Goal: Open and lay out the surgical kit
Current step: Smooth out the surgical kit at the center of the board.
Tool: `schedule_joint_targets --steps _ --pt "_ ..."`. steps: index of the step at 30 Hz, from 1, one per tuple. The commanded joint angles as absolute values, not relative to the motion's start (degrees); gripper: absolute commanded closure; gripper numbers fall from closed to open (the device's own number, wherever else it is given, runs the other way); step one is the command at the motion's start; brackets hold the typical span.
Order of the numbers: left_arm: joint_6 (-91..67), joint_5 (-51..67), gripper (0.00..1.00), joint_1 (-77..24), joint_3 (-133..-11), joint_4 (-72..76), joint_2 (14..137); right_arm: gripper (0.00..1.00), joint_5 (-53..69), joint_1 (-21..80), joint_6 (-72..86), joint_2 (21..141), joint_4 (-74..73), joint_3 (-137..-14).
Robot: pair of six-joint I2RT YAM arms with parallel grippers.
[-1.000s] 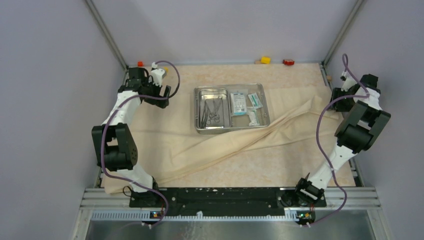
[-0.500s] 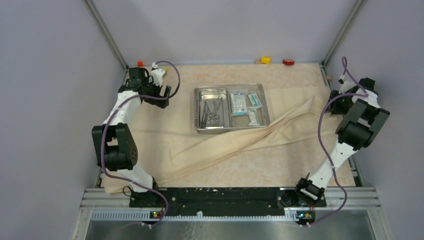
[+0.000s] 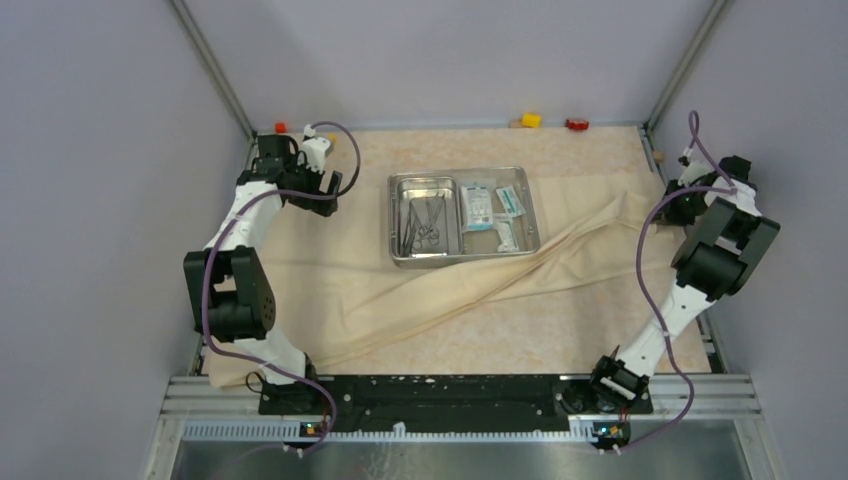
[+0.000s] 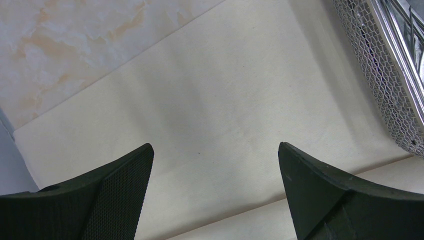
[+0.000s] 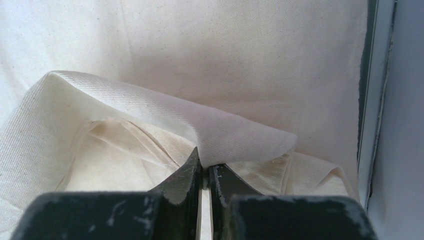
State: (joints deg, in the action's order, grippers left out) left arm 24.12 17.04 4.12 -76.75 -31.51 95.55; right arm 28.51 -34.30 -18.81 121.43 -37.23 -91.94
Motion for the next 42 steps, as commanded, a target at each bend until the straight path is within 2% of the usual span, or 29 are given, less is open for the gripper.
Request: schedule_joint_targets --steps 1,9,18,29,35,42 --pt "24.2 17.1 0.01 3.9 -78.2 -30.9 95.7 0.99 30.9 -35.3 -18.6 118.4 -35.7 -92.5" --pt "24.6 17.0 0.01 3.9 -78.4 -31.1 94.9 1.00 30.2 -36.0 -23.5 112.5 -41.8 -92.6" --pt "25.6 18.6 0.01 3.9 -77.1 -31.0 93.0 1.00 23.9 -39.1 -40.6 102.3 -59.8 -90.6" --pt "28.9 20.7 0.01 4.0 -72.3 -30.5 86.8 1.00 10.3 -46.9 -64.4 87.5 -72.7 -77.7" --pt "37.3 20.9 0.01 3.9 -66.4 -33.1 80.5 1.00 1.5 -49.1 -75.6 80.0 -73.7 -69.6" --pt "58.6 18.4 0.01 4.0 -58.5 -49.0 70.7 1.00 -7.6 -50.6 -83.4 75.2 -71.2 -61.9"
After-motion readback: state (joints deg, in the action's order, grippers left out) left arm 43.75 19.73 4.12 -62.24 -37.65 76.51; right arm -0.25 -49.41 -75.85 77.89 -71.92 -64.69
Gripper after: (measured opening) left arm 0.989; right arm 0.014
